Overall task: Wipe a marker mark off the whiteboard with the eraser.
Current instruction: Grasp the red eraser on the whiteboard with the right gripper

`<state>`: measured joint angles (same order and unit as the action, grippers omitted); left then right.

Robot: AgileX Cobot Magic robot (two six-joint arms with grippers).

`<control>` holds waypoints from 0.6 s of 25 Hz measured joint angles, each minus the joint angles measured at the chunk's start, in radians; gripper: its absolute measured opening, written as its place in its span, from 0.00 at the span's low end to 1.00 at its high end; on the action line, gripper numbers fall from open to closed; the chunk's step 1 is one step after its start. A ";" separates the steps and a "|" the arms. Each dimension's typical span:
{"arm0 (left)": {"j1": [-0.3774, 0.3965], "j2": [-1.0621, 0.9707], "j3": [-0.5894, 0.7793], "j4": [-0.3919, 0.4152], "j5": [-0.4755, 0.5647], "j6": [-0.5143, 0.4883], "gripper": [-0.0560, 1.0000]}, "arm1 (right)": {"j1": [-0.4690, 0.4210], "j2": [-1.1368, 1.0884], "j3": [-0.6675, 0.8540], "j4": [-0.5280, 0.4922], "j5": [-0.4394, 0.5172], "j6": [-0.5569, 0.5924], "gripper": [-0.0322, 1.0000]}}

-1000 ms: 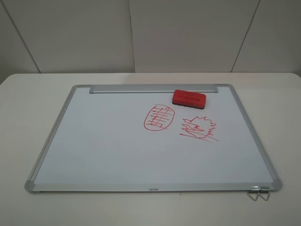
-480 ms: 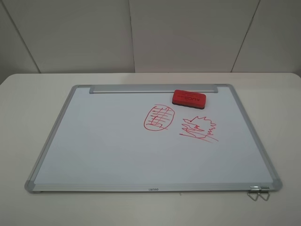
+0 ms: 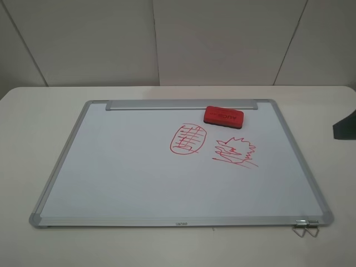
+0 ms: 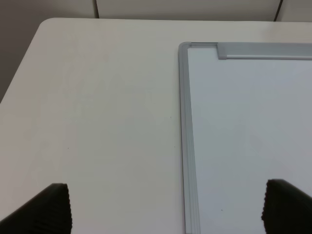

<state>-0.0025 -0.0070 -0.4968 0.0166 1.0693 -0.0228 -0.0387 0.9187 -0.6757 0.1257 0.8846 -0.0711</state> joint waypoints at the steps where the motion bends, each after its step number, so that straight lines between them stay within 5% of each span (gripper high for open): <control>1: 0.000 0.000 0.000 0.000 0.000 0.000 0.79 | 0.007 0.070 -0.023 0.002 0.000 0.000 0.75; 15: 0.000 0.000 0.000 0.000 0.000 0.000 0.79 | 0.198 0.817 -0.606 -0.028 0.061 -0.073 0.75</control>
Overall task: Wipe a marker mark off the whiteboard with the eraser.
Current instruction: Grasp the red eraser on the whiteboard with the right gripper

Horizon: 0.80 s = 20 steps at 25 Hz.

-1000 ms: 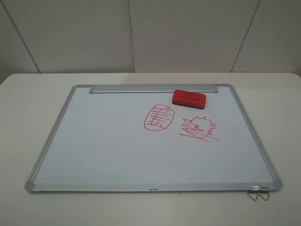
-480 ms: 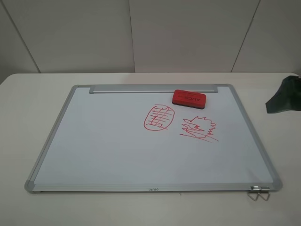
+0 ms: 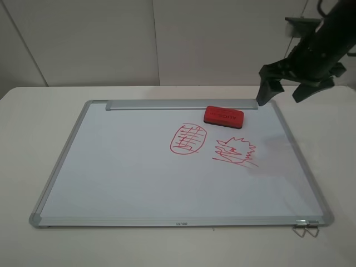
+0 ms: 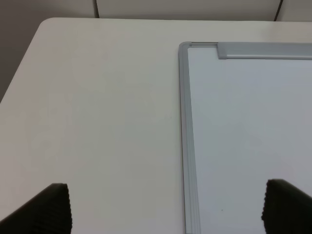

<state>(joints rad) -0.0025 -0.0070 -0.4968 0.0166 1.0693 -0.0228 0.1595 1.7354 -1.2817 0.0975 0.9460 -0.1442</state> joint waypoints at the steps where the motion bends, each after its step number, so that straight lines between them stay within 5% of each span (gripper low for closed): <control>1: 0.000 0.000 0.000 0.000 0.000 0.000 0.79 | 0.012 0.044 -0.035 0.000 0.001 -0.053 0.75; 10: 0.000 0.000 0.000 0.000 0.000 0.000 0.79 | 0.076 0.320 -0.299 -0.030 0.062 -0.559 0.75; 20: 0.000 0.000 0.000 0.000 0.000 0.000 0.79 | 0.134 0.496 -0.517 -0.075 0.149 -0.658 0.75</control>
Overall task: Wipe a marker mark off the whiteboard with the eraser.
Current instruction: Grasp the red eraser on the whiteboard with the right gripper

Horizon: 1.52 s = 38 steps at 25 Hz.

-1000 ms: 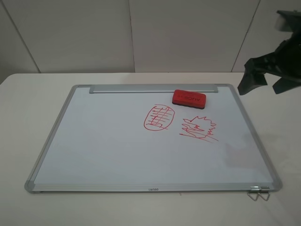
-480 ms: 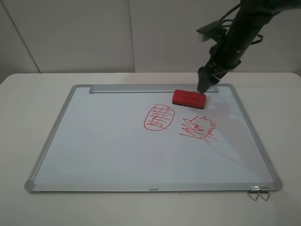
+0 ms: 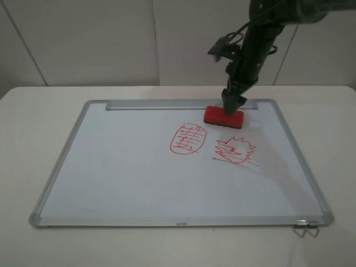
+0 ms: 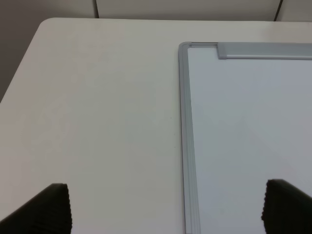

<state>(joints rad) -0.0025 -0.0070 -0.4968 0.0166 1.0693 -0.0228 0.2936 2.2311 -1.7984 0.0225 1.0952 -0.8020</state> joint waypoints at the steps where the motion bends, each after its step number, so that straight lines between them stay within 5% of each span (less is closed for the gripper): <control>1: 0.000 0.000 0.000 0.000 0.000 0.000 0.79 | 0.005 0.015 -0.019 0.000 0.004 0.000 0.75; 38: 0.000 0.000 0.000 0.000 0.000 0.000 0.79 | 0.021 0.146 -0.075 -0.011 -0.037 -0.013 0.75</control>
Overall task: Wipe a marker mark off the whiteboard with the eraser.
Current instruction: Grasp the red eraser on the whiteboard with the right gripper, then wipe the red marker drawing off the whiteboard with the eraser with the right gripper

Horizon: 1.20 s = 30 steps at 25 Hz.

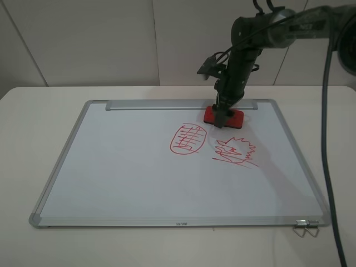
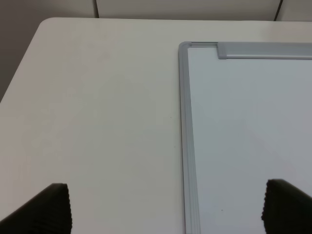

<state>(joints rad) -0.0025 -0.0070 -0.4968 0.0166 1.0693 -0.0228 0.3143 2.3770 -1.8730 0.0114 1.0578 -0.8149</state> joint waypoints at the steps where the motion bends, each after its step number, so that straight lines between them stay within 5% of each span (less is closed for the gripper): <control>1: 0.000 0.000 0.000 0.000 0.000 0.000 0.79 | 0.000 0.000 0.000 0.000 0.000 0.000 0.75; 15: 0.000 0.000 0.000 0.000 0.000 0.000 0.79 | 0.000 0.017 0.000 -0.011 -0.001 0.000 0.74; 18: 0.000 0.000 0.000 0.000 0.000 0.000 0.79 | 0.000 0.020 0.000 -0.017 -0.005 0.000 0.67; 20: 0.000 0.000 0.000 0.000 0.000 0.000 0.79 | 0.000 0.020 0.000 -0.019 -0.015 0.000 0.52; 30: 0.000 0.000 0.000 0.000 0.000 0.000 0.79 | 0.000 0.021 0.000 -0.019 -0.017 0.000 0.52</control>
<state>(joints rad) -0.0025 -0.0070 -0.4968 0.0166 1.0693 -0.0228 0.3143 2.3981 -1.8730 -0.0077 1.0409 -0.8149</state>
